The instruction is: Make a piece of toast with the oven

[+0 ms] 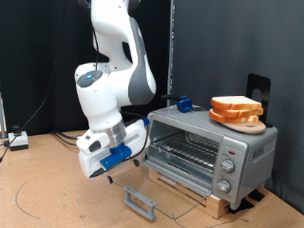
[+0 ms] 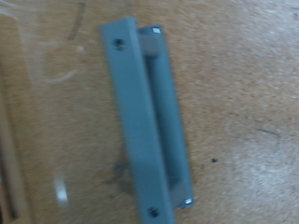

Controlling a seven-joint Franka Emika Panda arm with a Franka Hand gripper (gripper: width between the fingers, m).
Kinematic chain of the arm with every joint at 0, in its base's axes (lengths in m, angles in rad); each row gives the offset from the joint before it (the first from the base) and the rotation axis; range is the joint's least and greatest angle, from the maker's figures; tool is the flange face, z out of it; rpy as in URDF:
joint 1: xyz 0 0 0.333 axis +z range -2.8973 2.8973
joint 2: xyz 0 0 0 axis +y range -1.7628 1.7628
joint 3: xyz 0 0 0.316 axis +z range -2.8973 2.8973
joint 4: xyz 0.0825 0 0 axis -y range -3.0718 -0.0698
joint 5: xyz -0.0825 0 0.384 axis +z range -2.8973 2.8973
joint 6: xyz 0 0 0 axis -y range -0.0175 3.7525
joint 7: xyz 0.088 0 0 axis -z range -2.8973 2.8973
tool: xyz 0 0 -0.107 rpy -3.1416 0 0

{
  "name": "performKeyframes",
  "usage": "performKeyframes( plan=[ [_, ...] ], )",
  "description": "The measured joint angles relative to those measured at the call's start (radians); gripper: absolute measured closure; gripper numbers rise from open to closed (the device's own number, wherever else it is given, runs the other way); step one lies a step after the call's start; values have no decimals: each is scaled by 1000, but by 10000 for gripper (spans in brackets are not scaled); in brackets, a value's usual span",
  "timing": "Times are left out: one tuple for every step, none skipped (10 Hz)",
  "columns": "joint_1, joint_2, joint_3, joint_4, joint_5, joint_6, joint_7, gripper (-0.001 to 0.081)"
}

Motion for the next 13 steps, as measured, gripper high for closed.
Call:
performKeyframes(
  plan=[
    [0,-33,0,-17,0,-22,0,-1],
    [0,-30,0,-16,-1,-20,1,-1],
    [1,-30,0,-14,36,-34,-10,-1],
    [3,-43,1,-3,112,-88,-52,-1],
    [2,-66,0,11,184,-159,-99,-1],
    [1,-91,-4,22,232,-224,-132,-1],
    [1,-118,-7,31,250,-279,-148,-1],
    [0,-147,-10,38,249,-328,-155,-1],
    [-1,-175,-14,47,234,-385,-155,-1],
    [-2,-203,-18,55,216,-433,-154,-1],
    [-3,-233,-19,58,191,-464,-145,-1],
    [-4,-264,-19,60,170,-486,-123,-1],
    [-6,-289,-19,54,153,-496,-105,-1]
  ],
)
